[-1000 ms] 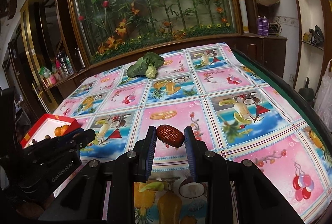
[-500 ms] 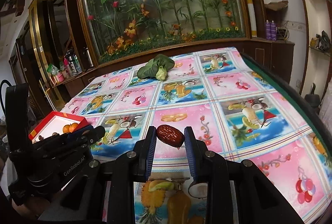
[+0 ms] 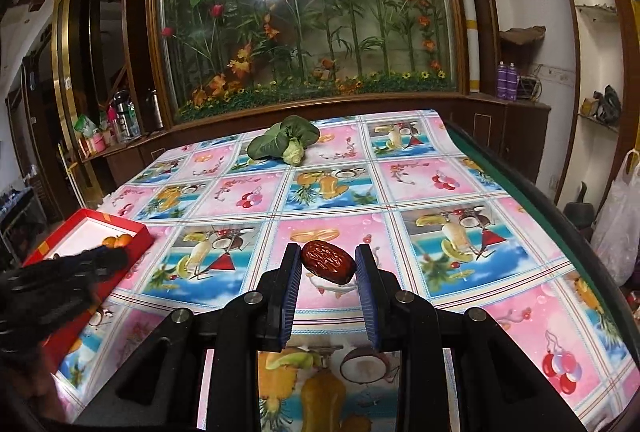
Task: Organize fruits
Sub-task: 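Carry the red date and brown nut toward the tray with both tools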
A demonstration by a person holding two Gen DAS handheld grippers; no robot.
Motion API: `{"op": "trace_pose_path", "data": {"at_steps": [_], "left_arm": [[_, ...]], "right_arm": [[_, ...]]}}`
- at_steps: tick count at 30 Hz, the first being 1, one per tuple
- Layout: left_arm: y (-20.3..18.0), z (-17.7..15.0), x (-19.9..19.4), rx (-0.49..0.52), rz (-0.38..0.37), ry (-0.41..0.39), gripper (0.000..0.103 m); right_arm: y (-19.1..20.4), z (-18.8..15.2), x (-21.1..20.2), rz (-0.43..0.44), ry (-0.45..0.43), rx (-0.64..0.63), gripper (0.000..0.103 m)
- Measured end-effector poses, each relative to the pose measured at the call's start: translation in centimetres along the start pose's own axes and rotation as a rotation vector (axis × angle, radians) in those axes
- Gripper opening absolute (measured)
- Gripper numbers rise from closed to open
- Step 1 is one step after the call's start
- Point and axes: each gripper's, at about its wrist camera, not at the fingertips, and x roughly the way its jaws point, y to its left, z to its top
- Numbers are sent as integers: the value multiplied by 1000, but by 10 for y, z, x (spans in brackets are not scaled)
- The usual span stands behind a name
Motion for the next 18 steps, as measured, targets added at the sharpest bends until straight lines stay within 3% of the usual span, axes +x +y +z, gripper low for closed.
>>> {"op": "trace_pose_path", "data": {"at_steps": [4, 8, 18], "left_arm": [[15, -7, -28, -32, -9, 13, 23], [35, -13, -54, -54, 17, -24, 23], [86, -30, -73, -153, 65, 23, 23]], "right_arm": [[6, -1, 1, -13, 6, -36, 28], [12, -2, 2, -13, 11, -61, 29], [35, -5, 5, 38, 74, -142, 29]]}}
